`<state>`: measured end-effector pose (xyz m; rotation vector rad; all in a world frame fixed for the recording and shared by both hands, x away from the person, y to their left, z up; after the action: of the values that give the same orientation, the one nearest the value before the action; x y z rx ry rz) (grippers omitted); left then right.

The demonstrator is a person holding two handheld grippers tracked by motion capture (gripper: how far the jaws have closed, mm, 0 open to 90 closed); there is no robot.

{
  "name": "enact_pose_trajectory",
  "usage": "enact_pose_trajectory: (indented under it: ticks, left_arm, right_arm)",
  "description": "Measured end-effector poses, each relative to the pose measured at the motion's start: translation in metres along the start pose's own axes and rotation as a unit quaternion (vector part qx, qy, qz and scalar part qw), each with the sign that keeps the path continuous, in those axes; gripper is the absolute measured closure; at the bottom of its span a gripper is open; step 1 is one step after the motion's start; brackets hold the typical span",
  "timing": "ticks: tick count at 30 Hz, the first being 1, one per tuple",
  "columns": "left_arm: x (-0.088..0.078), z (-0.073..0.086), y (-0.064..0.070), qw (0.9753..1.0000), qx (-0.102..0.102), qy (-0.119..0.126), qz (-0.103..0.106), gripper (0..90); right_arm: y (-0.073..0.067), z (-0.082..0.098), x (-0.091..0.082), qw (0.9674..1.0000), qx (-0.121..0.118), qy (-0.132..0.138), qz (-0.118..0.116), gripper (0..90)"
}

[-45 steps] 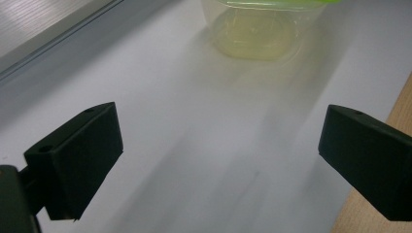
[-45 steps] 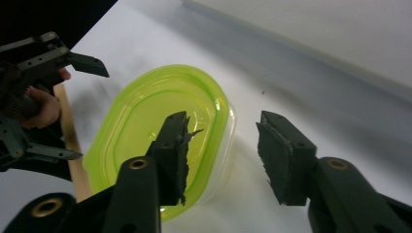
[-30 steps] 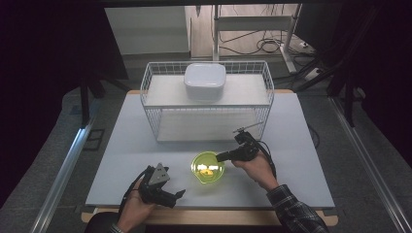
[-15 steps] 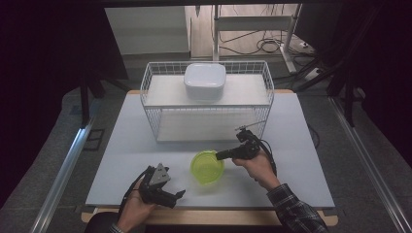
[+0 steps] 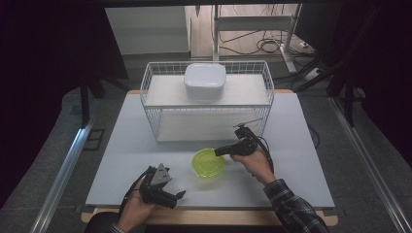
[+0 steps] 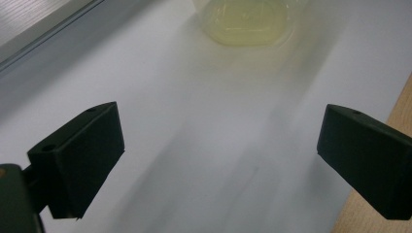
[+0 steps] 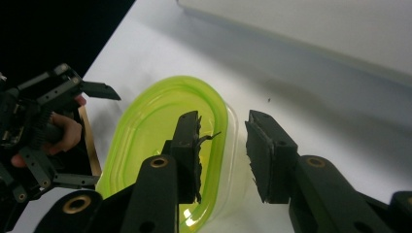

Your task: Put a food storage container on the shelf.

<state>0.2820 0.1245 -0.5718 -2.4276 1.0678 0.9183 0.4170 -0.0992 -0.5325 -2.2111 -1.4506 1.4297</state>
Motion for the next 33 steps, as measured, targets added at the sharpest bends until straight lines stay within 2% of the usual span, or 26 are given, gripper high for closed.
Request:
enact_pose_trajectory:
  ticks: [2,4,7,11,16,26,28,33]
  left_arm:
    - [0.0,0.0,0.0,1.0,-0.001,0.0,0.001,2.7]
    - [0.0,0.0,0.0,1.0,0.0,-0.001,0.001,2.8]
    - [0.0,0.0,0.0,1.0,0.001,0.0,0.001,2.8]
    - [0.0,0.0,0.001,1.0,0.002,-0.001,0.0,2.8]
    - [0.001,0.0,0.0,1.0,0.001,0.0,0.0,2.9]
    - [0.0,0.0,0.0,1.0,0.002,0.0,-0.002,2.9]
    - [0.0,0.0,0.0,1.0,0.002,0.0,-0.002,2.9]
    - [0.0,0.0,0.0,1.0,0.002,0.001,-0.002,2.9]
  right_arm:
    - [0.001,0.0,0.002,0.9999,0.011,-0.004,-0.002,77.5]
    - [0.001,0.001,0.001,0.9996,0.023,-0.007,-0.013,80.0]
    - [-0.002,0.001,-0.001,0.9996,0.021,-0.012,-0.017,80.9]
    - [-0.006,0.001,-0.005,0.9981,0.039,-0.003,-0.046,82.3]
    - [-0.007,-0.001,-0.011,0.9986,0.033,0.007,-0.041,82.6]
    - [-0.013,-0.006,-0.024,0.9971,0.034,0.032,-0.06,84.2]
    - [-0.014,-0.007,-0.026,0.9978,0.027,0.036,-0.048,84.2]
    - [-0.014,-0.007,-0.027,0.9971,0.034,0.04,-0.056,84.2]
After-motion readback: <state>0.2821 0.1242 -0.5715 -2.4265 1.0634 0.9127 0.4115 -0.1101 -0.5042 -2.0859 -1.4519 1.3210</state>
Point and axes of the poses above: each handheld gripper's, and its own axes: x roughly forward along the jaws, z roughly out of its underside, y roughly to its right, the point moved 6 cm from there along x, roughly forward along the jaws
